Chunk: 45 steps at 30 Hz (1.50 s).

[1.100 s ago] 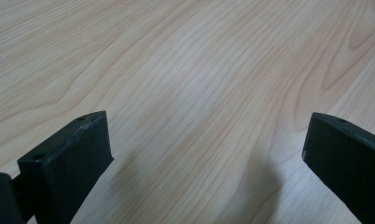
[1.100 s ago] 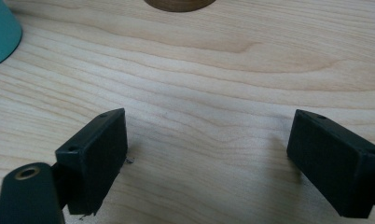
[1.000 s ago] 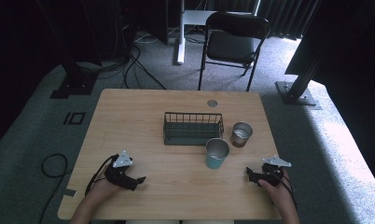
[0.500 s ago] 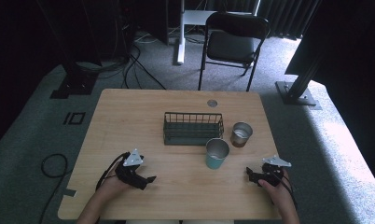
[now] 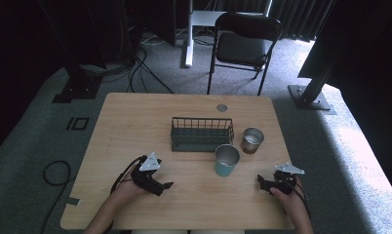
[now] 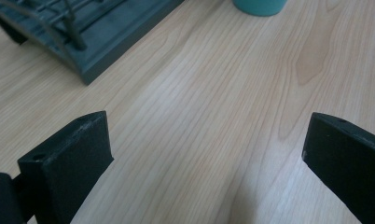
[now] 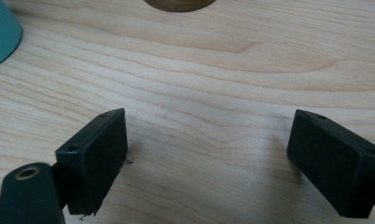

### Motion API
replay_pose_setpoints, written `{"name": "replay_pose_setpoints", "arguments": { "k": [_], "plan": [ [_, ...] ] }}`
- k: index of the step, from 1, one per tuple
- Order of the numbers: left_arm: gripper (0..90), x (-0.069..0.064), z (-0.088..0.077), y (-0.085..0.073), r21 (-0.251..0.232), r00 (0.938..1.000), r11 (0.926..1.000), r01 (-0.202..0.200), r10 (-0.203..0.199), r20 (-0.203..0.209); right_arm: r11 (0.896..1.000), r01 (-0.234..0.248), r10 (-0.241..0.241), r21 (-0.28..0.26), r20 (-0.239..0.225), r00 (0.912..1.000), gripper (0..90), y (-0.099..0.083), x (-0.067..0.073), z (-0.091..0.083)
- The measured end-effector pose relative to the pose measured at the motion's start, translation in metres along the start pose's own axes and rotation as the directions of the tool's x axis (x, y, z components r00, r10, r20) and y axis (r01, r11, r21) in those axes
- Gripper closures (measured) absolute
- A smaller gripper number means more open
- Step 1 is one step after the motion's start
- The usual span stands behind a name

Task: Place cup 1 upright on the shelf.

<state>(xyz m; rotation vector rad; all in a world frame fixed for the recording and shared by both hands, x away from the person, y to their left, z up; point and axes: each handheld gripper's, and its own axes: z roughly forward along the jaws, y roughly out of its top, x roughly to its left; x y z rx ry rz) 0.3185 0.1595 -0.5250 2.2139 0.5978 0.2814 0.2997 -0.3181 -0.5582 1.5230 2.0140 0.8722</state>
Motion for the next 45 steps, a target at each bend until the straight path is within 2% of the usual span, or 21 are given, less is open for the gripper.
{"name": "replay_pose_setpoints", "arguments": {
  "k": [12,16,29,30,35,45],
  "plan": [
    [1.8,-0.007,0.017,0.019,-0.013,0.9988,0.9995,-0.028,0.029,0.039,1.0,0.002,-0.002,-0.001,0.0,1.0,11.8,0.0,0.0,0.0],
    [1.8,-0.009,0.023,0.027,-0.005,0.9981,0.9989,-0.046,0.046,0.041,1.0,0.001,-0.001,-0.001,0.0,1.0,11.8,0.0,0.0,0.0],
    [1.8,-0.013,0.038,0.046,-0.02,0.9958,0.9978,-0.063,0.064,0.066,1.0,0.001,-0.001,-0.001,0.0,1.0,11.8,0.0,0.0,0.0],
    [1.8,-0.016,0.043,0.053,-0.027,0.9942,0.997,-0.073,0.075,0.077,1.0,0.001,-0.001,-0.001,-0.001,1.0,11.8,0.0,0.0,0.0],
    [1.8,-0.022,0.051,0.065,-0.03,0.991,0.9948,-0.098,0.1,0.089,1.0,0.001,-0.001,-0.001,0.0,1.0,11.8,0.0,0.0,0.0],
    [1.9,-0.028,0.065,0.085,-0.067,0.9872,0.9931,-0.096,0.104,0.121,1.0,0.001,-0.001,-0.001,-0.001,1.0,11.8,0.0,0.0,0.0]
  ]
}}
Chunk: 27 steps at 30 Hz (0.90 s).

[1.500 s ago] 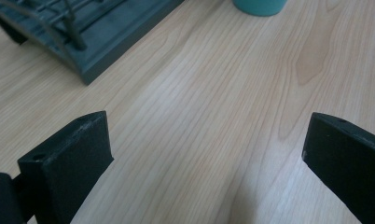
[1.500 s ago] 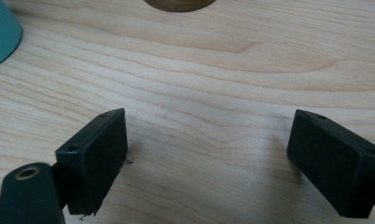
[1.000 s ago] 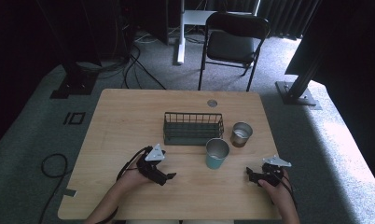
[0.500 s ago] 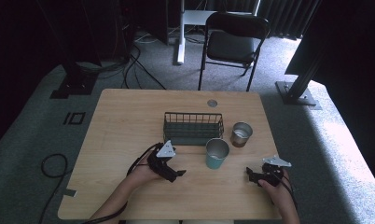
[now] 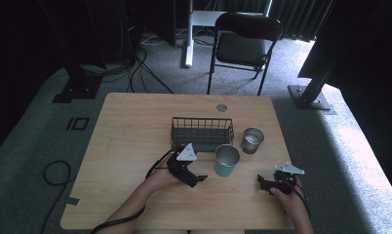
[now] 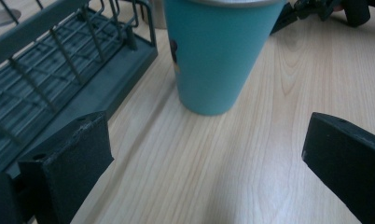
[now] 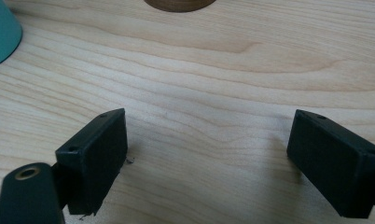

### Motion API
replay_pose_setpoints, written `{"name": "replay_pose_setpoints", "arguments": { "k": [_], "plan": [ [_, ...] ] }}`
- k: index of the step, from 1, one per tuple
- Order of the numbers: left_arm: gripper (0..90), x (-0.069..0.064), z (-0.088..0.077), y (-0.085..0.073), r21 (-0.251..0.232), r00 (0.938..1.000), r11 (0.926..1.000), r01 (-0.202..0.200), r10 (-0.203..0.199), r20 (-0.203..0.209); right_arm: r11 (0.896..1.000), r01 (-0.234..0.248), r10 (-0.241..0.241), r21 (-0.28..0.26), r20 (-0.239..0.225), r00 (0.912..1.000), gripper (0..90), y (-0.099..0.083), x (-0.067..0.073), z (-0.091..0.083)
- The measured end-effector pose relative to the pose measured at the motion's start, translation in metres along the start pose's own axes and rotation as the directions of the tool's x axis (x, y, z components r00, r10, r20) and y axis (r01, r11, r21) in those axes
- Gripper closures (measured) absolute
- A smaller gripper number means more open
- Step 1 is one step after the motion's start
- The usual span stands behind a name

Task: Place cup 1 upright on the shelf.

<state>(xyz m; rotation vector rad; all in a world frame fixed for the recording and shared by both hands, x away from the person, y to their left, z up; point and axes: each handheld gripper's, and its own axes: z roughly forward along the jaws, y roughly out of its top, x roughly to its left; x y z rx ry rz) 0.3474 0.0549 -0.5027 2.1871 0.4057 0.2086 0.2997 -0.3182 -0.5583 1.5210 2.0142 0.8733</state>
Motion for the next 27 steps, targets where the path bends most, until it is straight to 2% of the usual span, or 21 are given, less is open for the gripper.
{"name": "replay_pose_setpoints", "arguments": {
  "k": [14,22,27],
  "plan": [
    [1.9,-0.004,0.021,0.018,-0.026,0.9997,0.9995,-0.017,0.017,0.018,1.0,0.0,0.0,0.0,0.0,1.0,11.8,0.0,0.0,0.0],
    [1.9,-0.005,0.03,0.029,-0.056,0.9996,0.9984,-0.011,0.012,0.026,1.0,0.0,0.0,0.0,0.0,1.0,11.8,0.0,0.0,0.0],
    [1.9,-0.005,0.034,0.033,-0.074,0.9998,0.9973,-0.007,0.008,0.016,1.0,-0.001,0.001,0.0,0.0,1.0,11.8,0.0,0.0,0.0]
  ]
}}
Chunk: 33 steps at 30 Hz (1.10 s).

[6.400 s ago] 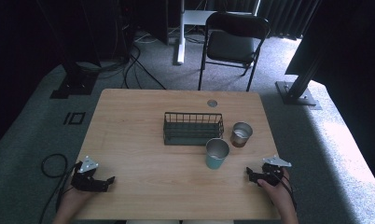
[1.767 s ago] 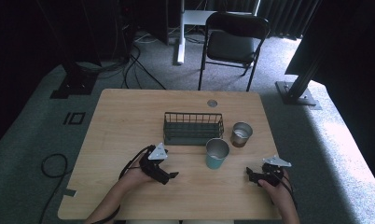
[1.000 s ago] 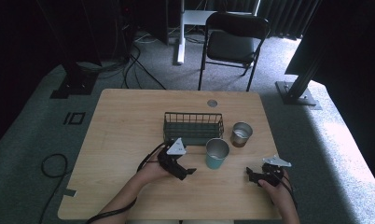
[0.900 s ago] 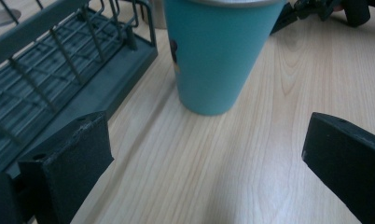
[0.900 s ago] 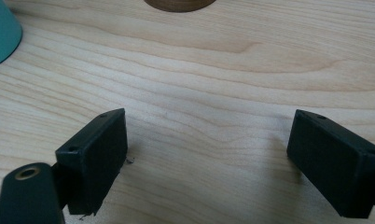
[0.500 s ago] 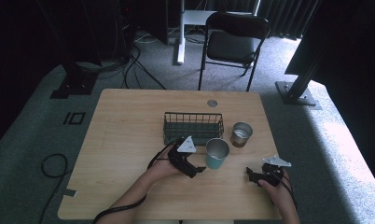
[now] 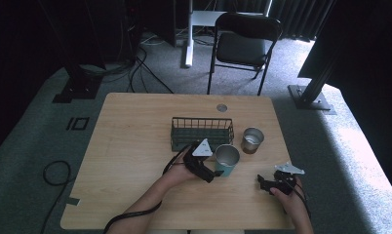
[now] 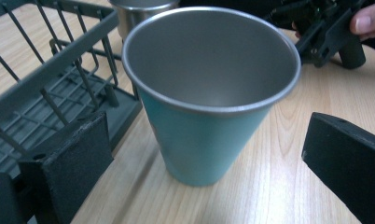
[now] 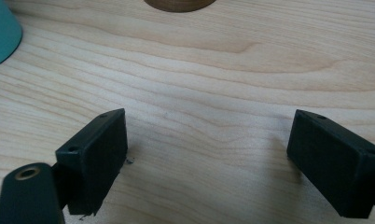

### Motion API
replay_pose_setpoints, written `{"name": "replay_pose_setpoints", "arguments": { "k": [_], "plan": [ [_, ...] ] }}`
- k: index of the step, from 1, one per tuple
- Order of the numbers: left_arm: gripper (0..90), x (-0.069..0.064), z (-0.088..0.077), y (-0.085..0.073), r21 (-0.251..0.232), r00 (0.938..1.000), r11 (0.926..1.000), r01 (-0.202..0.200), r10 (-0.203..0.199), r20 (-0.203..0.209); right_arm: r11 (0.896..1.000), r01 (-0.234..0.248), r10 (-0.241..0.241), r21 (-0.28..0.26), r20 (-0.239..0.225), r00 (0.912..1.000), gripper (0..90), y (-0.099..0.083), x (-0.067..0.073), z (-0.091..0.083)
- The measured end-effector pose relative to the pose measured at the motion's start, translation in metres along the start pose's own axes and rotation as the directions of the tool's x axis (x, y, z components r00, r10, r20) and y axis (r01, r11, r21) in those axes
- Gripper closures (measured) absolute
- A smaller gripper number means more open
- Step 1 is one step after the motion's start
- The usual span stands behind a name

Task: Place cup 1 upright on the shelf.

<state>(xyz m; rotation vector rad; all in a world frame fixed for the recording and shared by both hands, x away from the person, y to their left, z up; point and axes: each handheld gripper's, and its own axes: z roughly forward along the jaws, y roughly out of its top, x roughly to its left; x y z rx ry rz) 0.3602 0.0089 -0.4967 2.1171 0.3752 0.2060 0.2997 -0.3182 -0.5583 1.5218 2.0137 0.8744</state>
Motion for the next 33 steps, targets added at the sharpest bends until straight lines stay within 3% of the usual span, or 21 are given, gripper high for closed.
{"name": "replay_pose_setpoints", "arguments": {
  "k": [25,33],
  "plan": [
    [1.9,-0.002,0.029,0.016,-0.012,0.9999,0.9999,0.005,-0.004,0.011,1.0,0.001,-0.001,0.0,0.0,1.0,11.8,0.0,0.0,0.0],
    [4.3,-0.001,0.035,0.017,-0.016,0.9999,0.9998,0.006,-0.006,-0.008,1.0,0.002,-0.002,0.0,0.0,1.0,11.8,0.0,0.0,0.0]
  ]
}}
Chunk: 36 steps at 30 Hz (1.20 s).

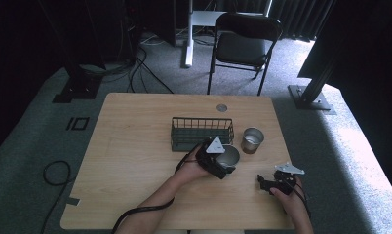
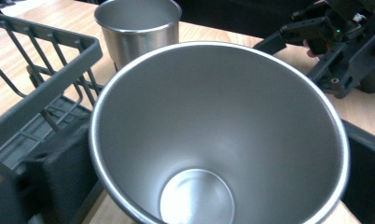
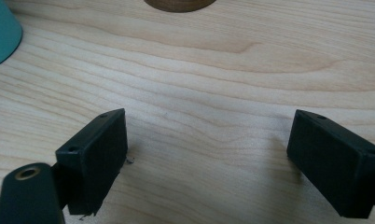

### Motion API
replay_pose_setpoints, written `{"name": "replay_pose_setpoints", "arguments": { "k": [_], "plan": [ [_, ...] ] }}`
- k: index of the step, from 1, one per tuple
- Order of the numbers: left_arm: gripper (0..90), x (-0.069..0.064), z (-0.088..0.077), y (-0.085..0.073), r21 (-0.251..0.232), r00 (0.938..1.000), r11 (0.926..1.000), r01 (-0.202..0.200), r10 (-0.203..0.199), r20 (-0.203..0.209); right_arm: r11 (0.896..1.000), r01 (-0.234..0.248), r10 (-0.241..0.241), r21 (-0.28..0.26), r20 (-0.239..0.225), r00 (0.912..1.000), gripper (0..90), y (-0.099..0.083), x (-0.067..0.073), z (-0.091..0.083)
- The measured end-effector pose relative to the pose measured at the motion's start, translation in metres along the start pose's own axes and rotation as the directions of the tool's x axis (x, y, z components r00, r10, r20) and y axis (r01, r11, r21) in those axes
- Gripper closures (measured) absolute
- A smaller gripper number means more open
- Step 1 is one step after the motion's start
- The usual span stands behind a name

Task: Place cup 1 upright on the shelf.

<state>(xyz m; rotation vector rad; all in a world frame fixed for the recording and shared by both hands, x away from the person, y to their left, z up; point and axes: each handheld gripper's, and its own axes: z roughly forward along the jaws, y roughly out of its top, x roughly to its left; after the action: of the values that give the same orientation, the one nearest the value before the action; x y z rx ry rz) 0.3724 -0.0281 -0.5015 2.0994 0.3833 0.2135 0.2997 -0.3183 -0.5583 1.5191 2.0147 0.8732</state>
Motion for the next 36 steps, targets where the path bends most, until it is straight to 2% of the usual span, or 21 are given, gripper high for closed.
{"name": "replay_pose_setpoints", "arguments": {
  "k": [5,8,19,25,36],
  "plan": [
    [6.3,-0.001,0.004,0.0,0.001,0.9999,1.0,-0.007,0.007,-0.013,1.0,0.0,0.0,0.0,0.0,1.0,11.8,0.0,0.0,0.0],
    [12.9,-0.003,0.005,-0.001,0.005,0.9995,0.9998,-0.02,0.02,-0.026,1.0,-0.002,0.002,0.0,0.0,1.0,11.9,0.0,0.0,0.0],
    [14.4,-0.004,0.003,0.0,0.01,0.9987,0.9997,-0.022,0.022,-0.046,1.0,-0.002,0.002,0.0,0.0,1.0,11.9,0.0,0.0,0.0],
    [14.5,-0.005,-0.003,0.005,-0.011,0.9989,0.9997,-0.023,0.022,-0.04,1.0,0.001,-0.001,-0.001,0.0,1.0,11.8,0.0,0.0,0.0],
    [14.5,-0.007,-0.02,0.019,-0.015,0.9991,0.9995,-0.029,0.029,-0.032,1.0,-0.001,0.001,-0.001,0.0,1.0,11.9,0.0,0.0,0.0]
  ]
}}
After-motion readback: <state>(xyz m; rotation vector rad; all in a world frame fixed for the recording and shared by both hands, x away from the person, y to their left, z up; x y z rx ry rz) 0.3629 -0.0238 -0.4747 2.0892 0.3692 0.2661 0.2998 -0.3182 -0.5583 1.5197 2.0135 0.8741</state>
